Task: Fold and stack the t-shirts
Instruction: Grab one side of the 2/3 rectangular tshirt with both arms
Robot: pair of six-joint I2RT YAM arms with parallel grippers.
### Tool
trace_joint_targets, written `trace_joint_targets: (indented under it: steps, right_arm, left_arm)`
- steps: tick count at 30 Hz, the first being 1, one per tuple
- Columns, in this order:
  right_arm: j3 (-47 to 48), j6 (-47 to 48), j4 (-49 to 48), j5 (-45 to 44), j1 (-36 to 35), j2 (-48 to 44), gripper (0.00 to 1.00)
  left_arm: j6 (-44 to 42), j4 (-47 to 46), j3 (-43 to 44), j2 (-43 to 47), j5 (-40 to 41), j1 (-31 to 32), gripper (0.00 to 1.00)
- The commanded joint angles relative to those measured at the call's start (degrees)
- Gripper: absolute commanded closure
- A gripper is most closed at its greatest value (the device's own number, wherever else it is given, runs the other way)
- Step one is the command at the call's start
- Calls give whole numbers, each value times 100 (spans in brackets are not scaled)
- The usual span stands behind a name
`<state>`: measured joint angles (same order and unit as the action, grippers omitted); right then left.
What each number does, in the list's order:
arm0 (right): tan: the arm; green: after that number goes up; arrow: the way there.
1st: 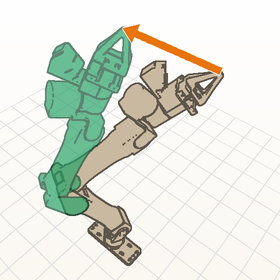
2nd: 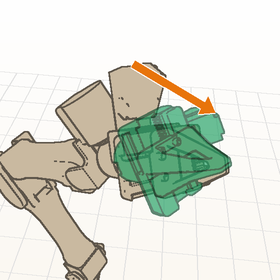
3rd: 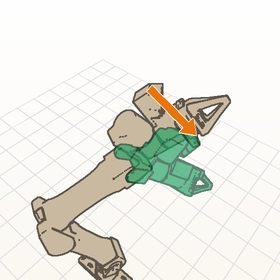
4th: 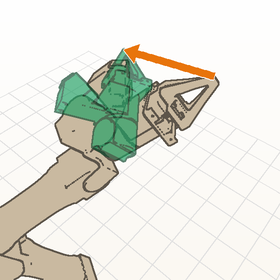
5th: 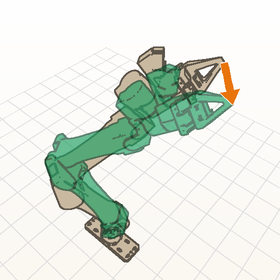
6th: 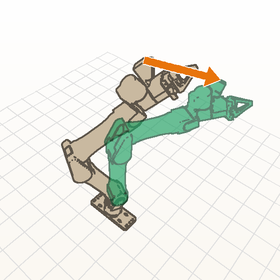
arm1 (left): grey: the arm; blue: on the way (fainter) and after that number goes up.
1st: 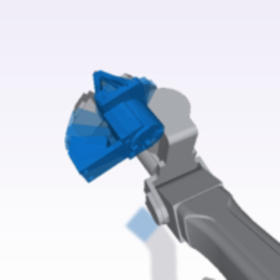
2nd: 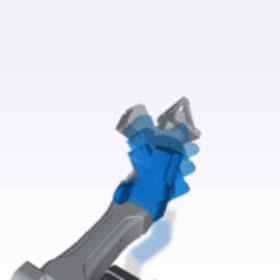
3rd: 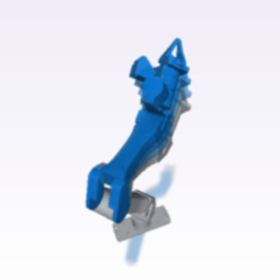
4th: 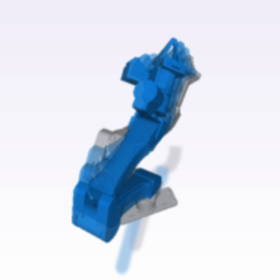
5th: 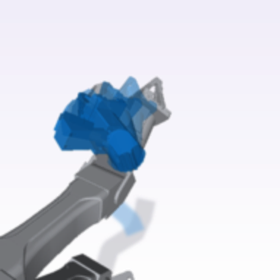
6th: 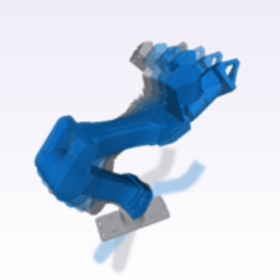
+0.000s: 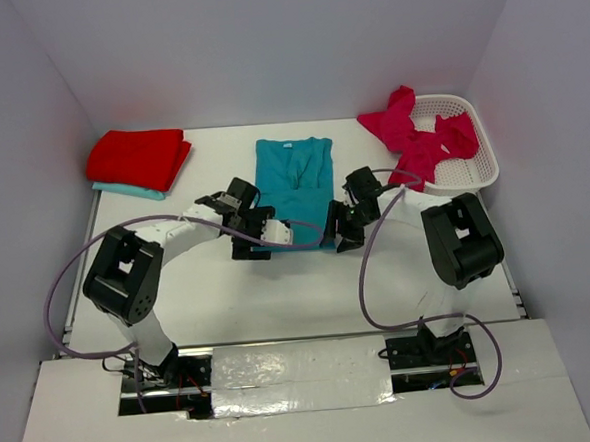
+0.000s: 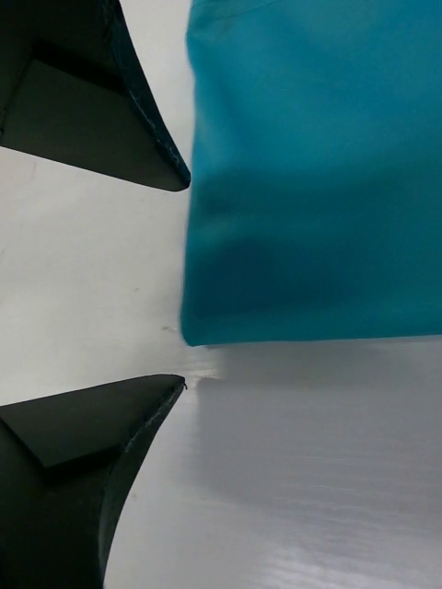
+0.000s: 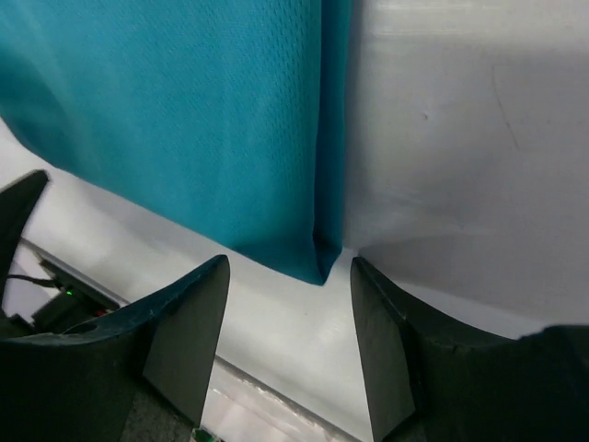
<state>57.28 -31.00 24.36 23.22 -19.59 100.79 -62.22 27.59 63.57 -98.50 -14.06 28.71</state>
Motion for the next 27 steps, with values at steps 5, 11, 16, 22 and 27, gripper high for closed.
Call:
trace_joint_targets:
  steps: [5,11,16,22,27]
  right_arm:
    - [-419,-292,-739,182,140,107,39]
    - [-454,-406,-1003,358,193,309,62]
    - [-532,-415,-1100,674,316,266,100]
    - [-787,138,-231,447,97,-858,100]
    - [-1515,-18,683,227,-841,-2454,100]
  left_arm:
    - [140,-694,-301,-292,220,267,11]
    - [508,-949,-214,-643,369,276,31]
    - [790,-862,-73,-776,642,249,100]
    - [965,25,-397,83,511,240,100]
    - [1466,1569,-678,1270,150,512,100]
